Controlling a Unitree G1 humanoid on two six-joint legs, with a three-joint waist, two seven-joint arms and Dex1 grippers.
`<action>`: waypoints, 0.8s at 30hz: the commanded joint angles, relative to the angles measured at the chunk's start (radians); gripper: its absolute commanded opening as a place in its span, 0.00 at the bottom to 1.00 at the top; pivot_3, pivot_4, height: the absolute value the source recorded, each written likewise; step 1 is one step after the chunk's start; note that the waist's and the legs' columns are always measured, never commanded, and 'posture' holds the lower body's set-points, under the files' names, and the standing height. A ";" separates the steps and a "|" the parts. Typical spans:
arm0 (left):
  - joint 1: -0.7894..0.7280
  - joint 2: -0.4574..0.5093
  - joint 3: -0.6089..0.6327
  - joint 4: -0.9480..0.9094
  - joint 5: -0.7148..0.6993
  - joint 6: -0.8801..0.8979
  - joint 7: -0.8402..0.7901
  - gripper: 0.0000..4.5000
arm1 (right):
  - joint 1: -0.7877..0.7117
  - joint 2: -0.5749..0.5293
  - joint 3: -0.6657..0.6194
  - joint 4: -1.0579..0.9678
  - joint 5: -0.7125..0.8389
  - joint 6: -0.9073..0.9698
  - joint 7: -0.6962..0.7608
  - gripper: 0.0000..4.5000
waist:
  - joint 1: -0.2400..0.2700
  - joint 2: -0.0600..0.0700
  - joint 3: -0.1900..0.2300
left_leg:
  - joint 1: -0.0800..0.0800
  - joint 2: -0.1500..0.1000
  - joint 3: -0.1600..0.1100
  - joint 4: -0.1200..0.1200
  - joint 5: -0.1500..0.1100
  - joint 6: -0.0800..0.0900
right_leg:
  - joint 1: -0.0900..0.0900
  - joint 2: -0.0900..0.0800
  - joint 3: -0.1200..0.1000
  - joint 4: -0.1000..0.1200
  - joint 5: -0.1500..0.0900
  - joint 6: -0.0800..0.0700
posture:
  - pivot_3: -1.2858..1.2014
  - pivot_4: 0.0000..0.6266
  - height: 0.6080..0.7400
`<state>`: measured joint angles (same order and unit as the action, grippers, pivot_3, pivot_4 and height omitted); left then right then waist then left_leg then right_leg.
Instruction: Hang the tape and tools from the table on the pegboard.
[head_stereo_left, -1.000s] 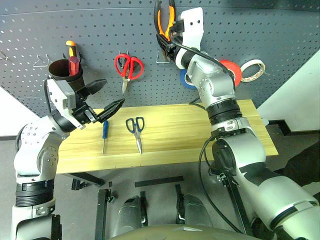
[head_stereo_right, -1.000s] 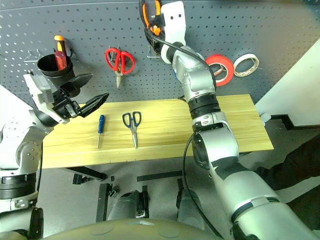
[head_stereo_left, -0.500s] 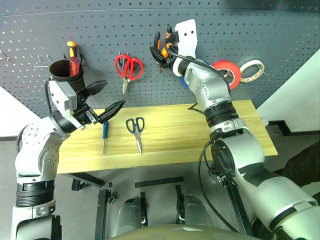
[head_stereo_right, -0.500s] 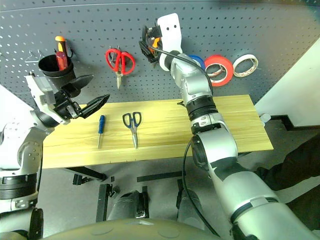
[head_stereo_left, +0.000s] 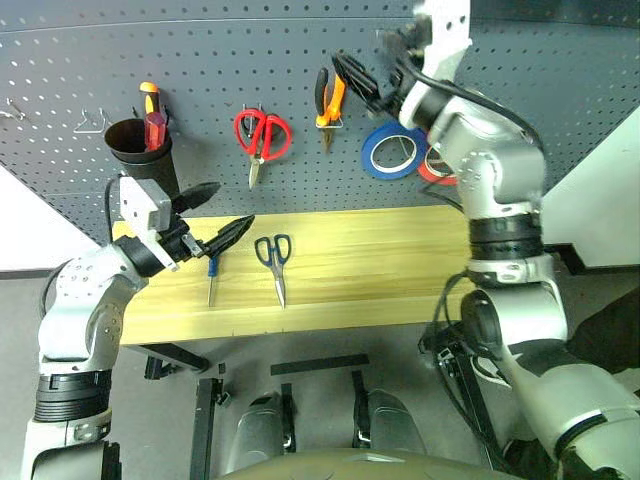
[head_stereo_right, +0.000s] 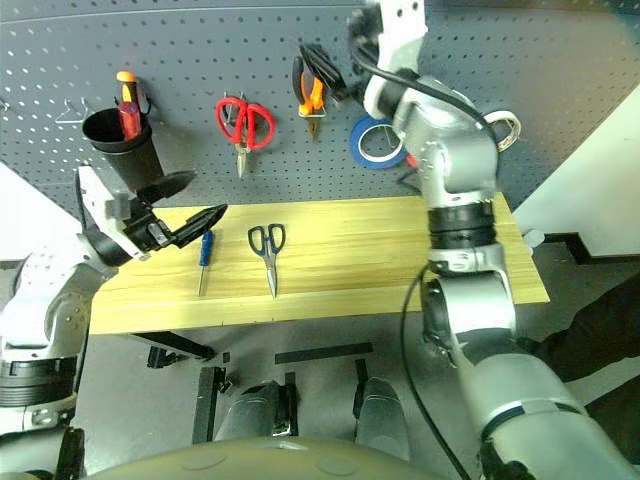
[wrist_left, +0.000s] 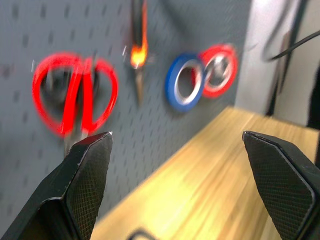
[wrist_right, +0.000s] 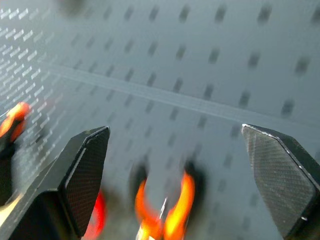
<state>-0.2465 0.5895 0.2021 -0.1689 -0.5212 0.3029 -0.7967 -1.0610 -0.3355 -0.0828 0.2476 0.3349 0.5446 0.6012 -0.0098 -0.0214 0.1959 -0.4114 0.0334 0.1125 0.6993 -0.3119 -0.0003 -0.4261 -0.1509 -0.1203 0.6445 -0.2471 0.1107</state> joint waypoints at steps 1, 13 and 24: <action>0.033 0.014 -0.064 -0.063 0.077 0.075 0.076 0.97 | 0.075 -0.099 0.040 -0.129 0.088 0.098 0.201 0.99 | 0.000 0.000 0.000 | 0.000 0.000 0.000 0.000 0.000 0.000 | 0.000 0.000 0.000 0.000 0.000 0.000 | 0.55 0.23 0.94; 0.006 -0.123 -0.221 -0.050 0.269 0.371 0.402 0.97 | 0.291 -0.277 0.210 -0.136 0.089 0.033 0.595 0.99 | 0.015 0.000 0.001 | 0.002 0.000 -0.002 0.000 0.000 0.001 | 0.002 -0.001 0.001 0.000 0.000 0.000 | 0.55 0.30 0.94; -0.115 -0.405 -0.259 0.071 0.367 0.623 0.689 0.97 | 0.218 -0.206 0.251 0.229 -0.049 -0.254 0.673 0.99 | 0.022 0.001 0.010 | 0.003 0.000 -0.004 0.001 -0.001 0.001 | 0.004 0.000 0.001 -0.002 0.000 0.000 | 0.54 0.40 0.94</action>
<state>-0.3452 0.1861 -0.0578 -0.0967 -0.1825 0.9033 -0.1470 -0.8146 -0.5516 0.1724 0.4520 0.3063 0.3353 1.2775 0.0123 -0.0207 0.2056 -0.4078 0.0333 0.1087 0.7001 -0.3125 0.0008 -0.4216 -0.1510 -0.1198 0.6423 -0.2472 0.1106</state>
